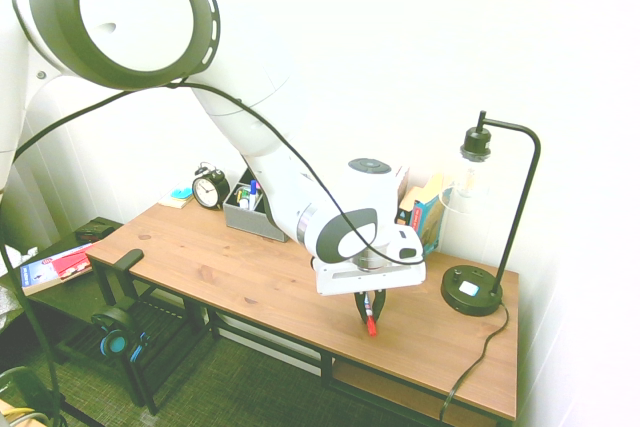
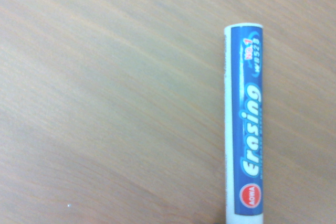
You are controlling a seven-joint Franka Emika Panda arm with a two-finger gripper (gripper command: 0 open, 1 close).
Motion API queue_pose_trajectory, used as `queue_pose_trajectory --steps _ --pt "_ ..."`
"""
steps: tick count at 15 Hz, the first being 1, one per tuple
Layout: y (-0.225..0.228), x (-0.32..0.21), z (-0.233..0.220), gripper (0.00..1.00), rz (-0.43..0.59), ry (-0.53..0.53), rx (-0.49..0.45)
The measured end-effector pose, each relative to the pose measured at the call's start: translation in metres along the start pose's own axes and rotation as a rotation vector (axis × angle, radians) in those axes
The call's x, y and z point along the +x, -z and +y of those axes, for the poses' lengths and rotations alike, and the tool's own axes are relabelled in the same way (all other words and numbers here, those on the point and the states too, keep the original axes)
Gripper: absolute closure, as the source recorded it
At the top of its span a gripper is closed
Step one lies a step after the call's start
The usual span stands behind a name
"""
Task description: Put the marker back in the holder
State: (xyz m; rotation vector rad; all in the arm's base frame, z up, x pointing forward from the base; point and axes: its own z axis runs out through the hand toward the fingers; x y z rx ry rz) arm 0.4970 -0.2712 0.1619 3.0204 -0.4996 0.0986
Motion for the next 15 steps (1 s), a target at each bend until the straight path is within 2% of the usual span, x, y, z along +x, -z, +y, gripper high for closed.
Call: queue_pose_trajectory --steps 4,8,11,13,15 --pt "0.019 0.009 -0.005 1.0 -0.007 -0.126 -0.023" --pt "0.141 0.021 -0.036 1.0 0.022 -0.234 -0.048" --pt "0.207 -0.011 -0.058 1.0 -0.07 -0.368 -0.137" --pt "0.232 -0.034 -0.1 1.0 -0.163 -0.456 -0.167" --pt "0.241 -0.055 -0.172 1.0 -0.233 -0.536 -0.168"
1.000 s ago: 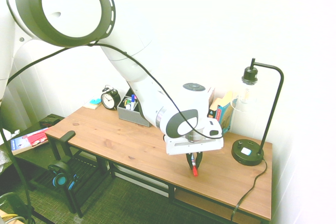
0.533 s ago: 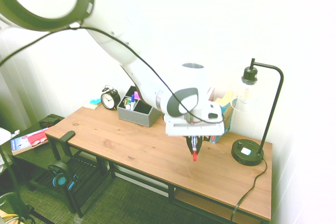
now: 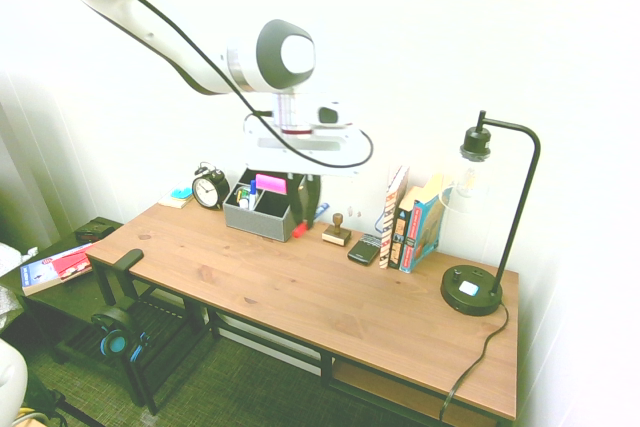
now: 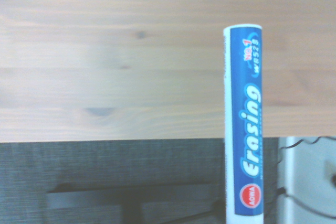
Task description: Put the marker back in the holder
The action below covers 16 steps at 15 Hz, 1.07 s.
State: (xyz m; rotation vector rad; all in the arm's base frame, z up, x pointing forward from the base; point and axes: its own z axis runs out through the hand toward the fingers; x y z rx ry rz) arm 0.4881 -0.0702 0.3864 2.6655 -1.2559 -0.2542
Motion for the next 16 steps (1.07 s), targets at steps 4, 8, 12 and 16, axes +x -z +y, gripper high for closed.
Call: queue_pose_trajectory --steps 4,8,12,16 --pt "0.004 -0.072 -0.077 1.0 -0.097 -0.131 0.049" --pt "-0.002 -0.029 -0.107 1.0 -0.27 -0.304 0.116" --pt "-0.005 0.018 -0.13 1.0 -0.459 -0.468 0.245" --pt "-0.004 0.03 -0.155 1.0 -0.576 -0.601 0.359"
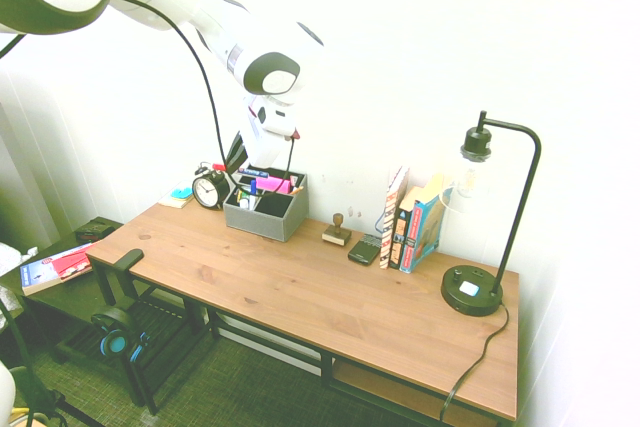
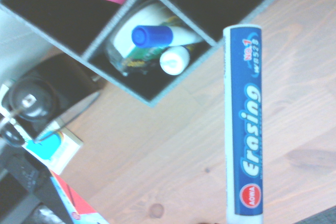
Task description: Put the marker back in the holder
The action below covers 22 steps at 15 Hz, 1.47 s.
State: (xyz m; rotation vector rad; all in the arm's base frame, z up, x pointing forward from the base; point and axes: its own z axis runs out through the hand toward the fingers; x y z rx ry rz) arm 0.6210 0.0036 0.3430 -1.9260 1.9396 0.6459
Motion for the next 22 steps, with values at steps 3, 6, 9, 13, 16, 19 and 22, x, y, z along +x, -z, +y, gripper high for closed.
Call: queue_pose_trajectory --steps 3,6,9,13,16,19,22 --pt "-0.026 0.013 -0.007 1.0 -0.076 -0.062 0.007" --pt "-0.037 0.032 -0.009 1.0 -0.094 -0.092 0.013" --pt "-0.041 0.06 -0.012 1.0 -0.11 -0.057 0.046" --pt "-0.061 0.081 -0.016 1.0 -0.129 -0.077 0.033" --pt "-0.062 0.083 -0.028 0.0 -0.125 -0.066 0.043" --pt "-0.065 0.085 -0.044 0.0 -0.12 -0.049 0.047" --pt "-0.074 0.09 -0.059 0.0 -0.122 -0.037 0.034"
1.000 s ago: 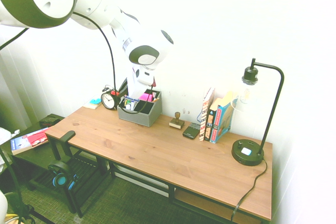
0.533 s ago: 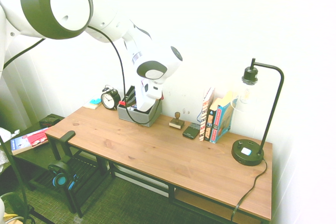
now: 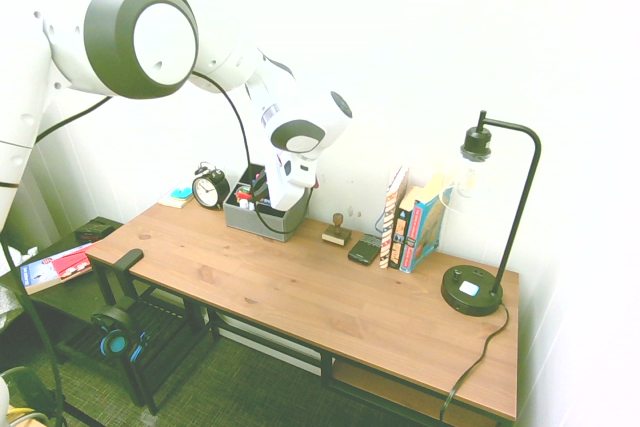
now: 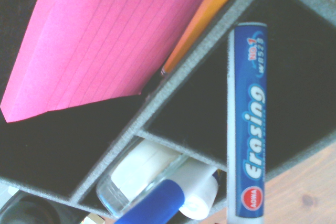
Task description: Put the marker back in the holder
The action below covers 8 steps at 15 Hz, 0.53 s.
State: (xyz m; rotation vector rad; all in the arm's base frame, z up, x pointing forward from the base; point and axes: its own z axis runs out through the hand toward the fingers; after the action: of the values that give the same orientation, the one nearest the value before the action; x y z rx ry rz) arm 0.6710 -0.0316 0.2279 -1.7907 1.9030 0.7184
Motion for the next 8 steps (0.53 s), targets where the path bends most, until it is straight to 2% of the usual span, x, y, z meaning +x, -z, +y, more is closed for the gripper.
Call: queue_pose_trajectory --steps 4,8 --pt "-0.001 0.009 -0.012 0.0 0.02 0.001 -0.02" --pt "0.021 0.011 -0.014 0.0 0.037 0.022 -0.023"
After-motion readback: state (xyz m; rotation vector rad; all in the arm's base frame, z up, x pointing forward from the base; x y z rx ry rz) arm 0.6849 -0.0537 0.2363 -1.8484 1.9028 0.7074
